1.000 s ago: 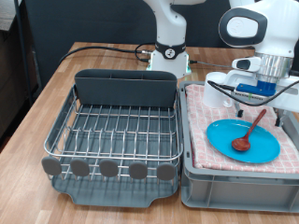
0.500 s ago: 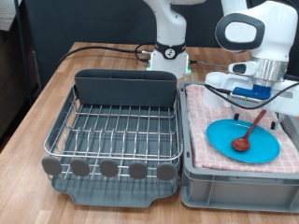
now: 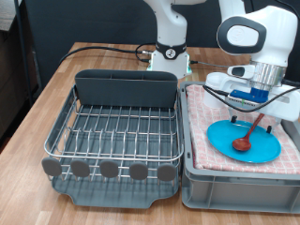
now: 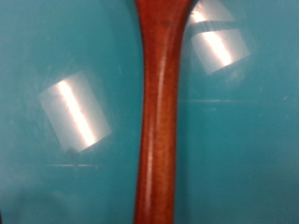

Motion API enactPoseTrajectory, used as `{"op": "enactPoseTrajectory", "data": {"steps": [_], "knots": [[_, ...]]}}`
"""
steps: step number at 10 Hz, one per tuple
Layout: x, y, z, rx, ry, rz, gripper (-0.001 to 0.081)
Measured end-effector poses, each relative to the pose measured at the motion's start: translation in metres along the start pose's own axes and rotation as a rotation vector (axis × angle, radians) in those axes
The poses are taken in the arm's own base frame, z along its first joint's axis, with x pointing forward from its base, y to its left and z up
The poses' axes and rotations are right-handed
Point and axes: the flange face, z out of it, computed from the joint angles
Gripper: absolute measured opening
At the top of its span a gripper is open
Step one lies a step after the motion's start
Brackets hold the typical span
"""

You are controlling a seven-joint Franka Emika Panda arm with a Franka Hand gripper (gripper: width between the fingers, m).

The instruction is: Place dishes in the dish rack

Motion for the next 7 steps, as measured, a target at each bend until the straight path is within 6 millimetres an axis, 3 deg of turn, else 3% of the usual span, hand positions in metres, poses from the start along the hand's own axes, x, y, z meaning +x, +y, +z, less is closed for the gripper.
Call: {"op": "enactPoseTrajectory", "data": {"steps": [1, 2, 3, 4, 5, 6, 7], "knots": [[-0.0002, 0.0005, 0.0004, -0.002, 0.004, -0.002, 0.0729], [-0.0001, 0.0009, 0.0011, -0.005, 0.007, -0.002, 0.0729], [-0.0002, 0.0013, 0.0017, -0.007, 0.008, -0.003, 0.0569], [-0.0003, 0.0015, 0.0024, -0.009, 0.009, -0.004, 0.0569], [-0.0004, 0.0014, 0.003, -0.01, 0.009, -0.004, 0.0366], [-0.0004, 0.0009, 0.0034, -0.011, 0.009, -0.005, 0.0366], [-0.0003, 0.0001, 0.0035, -0.01, 0.008, -0.006, 0.0174]]}}
